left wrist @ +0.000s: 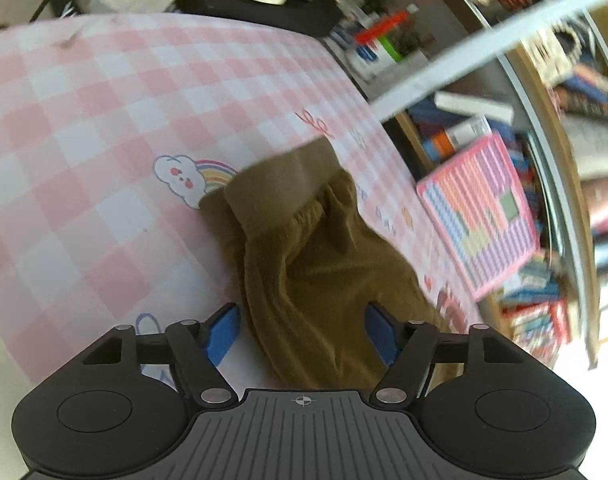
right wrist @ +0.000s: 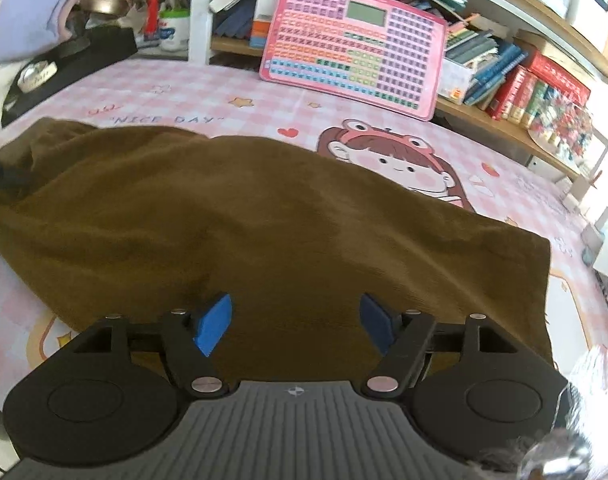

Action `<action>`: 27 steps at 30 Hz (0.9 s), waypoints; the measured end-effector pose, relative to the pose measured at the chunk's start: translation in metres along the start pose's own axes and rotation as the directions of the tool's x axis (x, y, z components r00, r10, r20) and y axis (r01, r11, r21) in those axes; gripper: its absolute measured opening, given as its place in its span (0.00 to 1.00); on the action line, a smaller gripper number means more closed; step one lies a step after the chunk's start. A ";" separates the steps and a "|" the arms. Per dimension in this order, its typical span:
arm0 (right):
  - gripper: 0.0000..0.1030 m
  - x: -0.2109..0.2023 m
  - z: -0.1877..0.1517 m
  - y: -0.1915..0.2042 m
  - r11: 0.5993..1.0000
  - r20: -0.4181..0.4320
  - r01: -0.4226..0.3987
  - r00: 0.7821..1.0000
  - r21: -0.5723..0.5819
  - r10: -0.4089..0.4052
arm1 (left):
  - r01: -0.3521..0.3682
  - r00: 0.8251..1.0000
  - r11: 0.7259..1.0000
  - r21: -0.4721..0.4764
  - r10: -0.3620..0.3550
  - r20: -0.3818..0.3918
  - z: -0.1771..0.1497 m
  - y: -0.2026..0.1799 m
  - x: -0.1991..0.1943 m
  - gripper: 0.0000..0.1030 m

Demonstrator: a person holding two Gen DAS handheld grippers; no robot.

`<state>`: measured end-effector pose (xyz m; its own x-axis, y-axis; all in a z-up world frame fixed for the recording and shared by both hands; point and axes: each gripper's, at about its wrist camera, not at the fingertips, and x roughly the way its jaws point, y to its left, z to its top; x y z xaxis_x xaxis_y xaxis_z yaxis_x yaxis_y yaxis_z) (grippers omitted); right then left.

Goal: Fold clothes

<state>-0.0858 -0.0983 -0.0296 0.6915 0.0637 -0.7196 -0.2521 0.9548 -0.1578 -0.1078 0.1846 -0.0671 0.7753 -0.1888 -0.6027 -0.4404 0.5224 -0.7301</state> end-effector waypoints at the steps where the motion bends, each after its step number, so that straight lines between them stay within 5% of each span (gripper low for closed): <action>1: 0.67 0.002 0.000 0.004 1.000 -0.009 -0.005 1.000 -0.013 0.005 | 0.005 1.000 1.000 -0.029 -0.005 0.004 0.002 0.002 0.001 0.64; 4: 0.67 0.007 -0.002 0.013 0.998 -0.021 -0.002 1.000 -0.056 0.001 | -0.010 1.000 0.996 -0.092 0.011 0.007 0.006 0.006 0.007 0.38; 5: 0.67 0.007 -0.003 0.014 0.998 -0.016 0.001 1.000 -0.065 -0.002 | -0.039 0.999 0.995 -0.096 0.039 0.000 0.007 0.007 0.011 0.14; 9: 0.67 0.008 -0.004 0.014 0.998 -0.013 -0.006 1.000 -0.063 0.005 | -0.063 0.997 0.997 0.035 0.062 0.039 0.004 -0.008 0.009 0.06; 11: 0.67 0.008 -0.004 0.013 0.998 -0.015 -0.010 1.000 -0.057 0.009 | -0.033 0.995 0.982 0.185 0.016 0.094 -0.002 -0.029 0.000 0.06; 13: 0.67 0.007 -0.004 0.013 0.998 -0.017 -0.010 1.000 -0.059 0.009 | 0.015 0.989 0.931 0.364 -0.068 0.132 -0.010 -0.053 -0.011 0.06; 16: 0.67 0.008 -0.003 0.013 0.998 -0.027 -0.014 1.000 -0.058 0.012 | 0.008 0.994 0.931 0.366 -0.046 0.098 -0.010 -0.051 -0.003 0.07; 19: 0.67 0.008 -0.003 0.012 0.998 -0.030 -0.015 0.999 -0.057 0.013 | -0.006 0.999 0.981 0.194 -0.003 0.047 0.003 -0.025 0.006 0.08; 21: 0.67 0.008 -0.003 0.013 0.998 -0.030 -0.011 1.000 -0.061 0.009 | 0.021 1.000 0.997 0.077 -0.022 0.012 0.009 -0.009 0.010 0.18; 24: 0.67 0.006 0.003 0.015 0.998 -0.013 -0.003 1.000 -0.061 0.002 | 0.079 0.996 0.994 -0.078 -0.081 -0.028 0.012 0.010 0.018 0.38; 27: 0.68 0.006 0.023 0.020 0.999 0.080 0.000 0.997 -0.054 0.004 | 0.113 0.993 0.984 -0.134 -0.117 -0.021 0.011 0.013 0.021 0.49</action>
<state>-0.0709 -0.0721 -0.0218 0.7426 0.0911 -0.6635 -0.2881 0.9378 -0.1937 -0.0924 0.1968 -0.0856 0.8117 -0.2664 -0.5197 -0.4066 0.3811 -0.8304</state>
